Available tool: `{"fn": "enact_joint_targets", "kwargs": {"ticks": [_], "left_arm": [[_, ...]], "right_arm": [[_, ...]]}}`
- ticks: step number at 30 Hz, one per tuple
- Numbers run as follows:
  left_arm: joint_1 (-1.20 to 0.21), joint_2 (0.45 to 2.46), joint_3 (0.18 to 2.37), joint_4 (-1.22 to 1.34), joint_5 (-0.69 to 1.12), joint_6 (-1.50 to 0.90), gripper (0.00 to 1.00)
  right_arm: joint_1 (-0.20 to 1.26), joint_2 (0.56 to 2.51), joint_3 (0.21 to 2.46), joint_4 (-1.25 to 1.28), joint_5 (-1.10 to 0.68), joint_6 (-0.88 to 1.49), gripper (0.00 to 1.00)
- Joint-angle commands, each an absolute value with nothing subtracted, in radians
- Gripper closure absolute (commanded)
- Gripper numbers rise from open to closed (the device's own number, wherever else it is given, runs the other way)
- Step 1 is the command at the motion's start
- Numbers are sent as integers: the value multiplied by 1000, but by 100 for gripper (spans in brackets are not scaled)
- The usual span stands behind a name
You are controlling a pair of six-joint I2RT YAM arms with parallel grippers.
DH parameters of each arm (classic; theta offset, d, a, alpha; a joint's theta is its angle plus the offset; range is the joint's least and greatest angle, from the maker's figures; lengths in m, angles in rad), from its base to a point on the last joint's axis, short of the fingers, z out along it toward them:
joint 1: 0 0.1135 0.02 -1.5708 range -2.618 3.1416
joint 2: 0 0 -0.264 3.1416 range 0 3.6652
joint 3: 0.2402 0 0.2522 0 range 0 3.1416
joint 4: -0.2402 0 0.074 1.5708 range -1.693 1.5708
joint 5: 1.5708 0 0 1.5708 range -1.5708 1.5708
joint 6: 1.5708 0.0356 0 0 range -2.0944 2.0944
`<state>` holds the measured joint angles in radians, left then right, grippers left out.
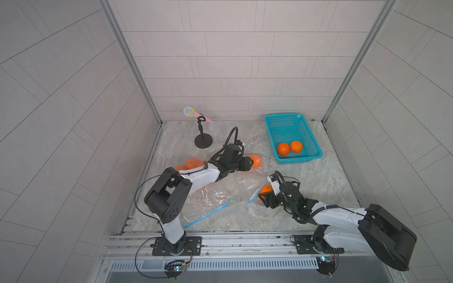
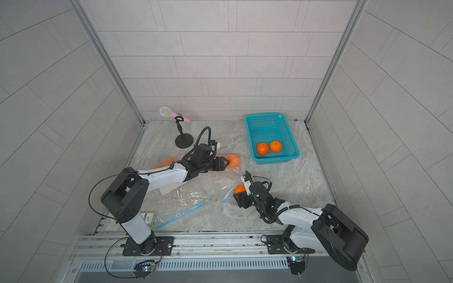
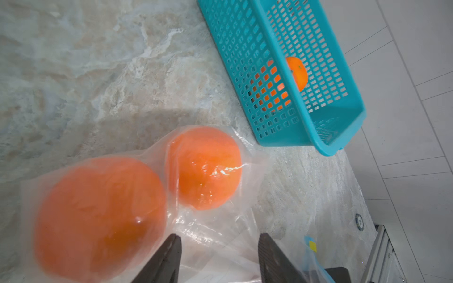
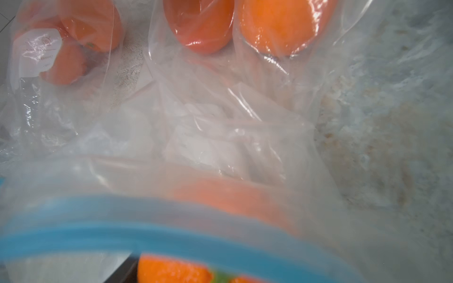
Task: Open the zip-top bag and take out the orange
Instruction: Pick up the orange from the zipper food storage bag.
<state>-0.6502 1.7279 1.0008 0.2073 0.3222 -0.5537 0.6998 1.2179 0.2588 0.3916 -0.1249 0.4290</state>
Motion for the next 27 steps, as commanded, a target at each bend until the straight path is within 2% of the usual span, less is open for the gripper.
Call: {"fn": "enact_joint_targets", "kwargs": {"ticks": [1,4,7,9,16,19,25,27], "left_arm": [[-659,1765,951,351,399,-585,43],[-674,1819,933,438,448,-626,43],[-690,1844,945,414,428,-619,43],[-698,1843,939,393,398,-607,43],[-727,1860,910,379,357,-607,44],[-729,1864,901,385,349,-607,44],[-741,1882,897,400,348,-617,45],[-745,1893,895,400,346,-619,45]], "right_arm": [[702,1269,309,389,-80,364,26],[717,1297,326,378,-60,342,22],[732,1308,352,319,-55,360,8],[732,1288,360,287,-75,391,4],[735,1198,390,152,-135,500,4],[770,1198,422,59,-77,499,4],[809,1240,450,51,-44,503,4],[848,1231,473,10,23,490,3]]}}
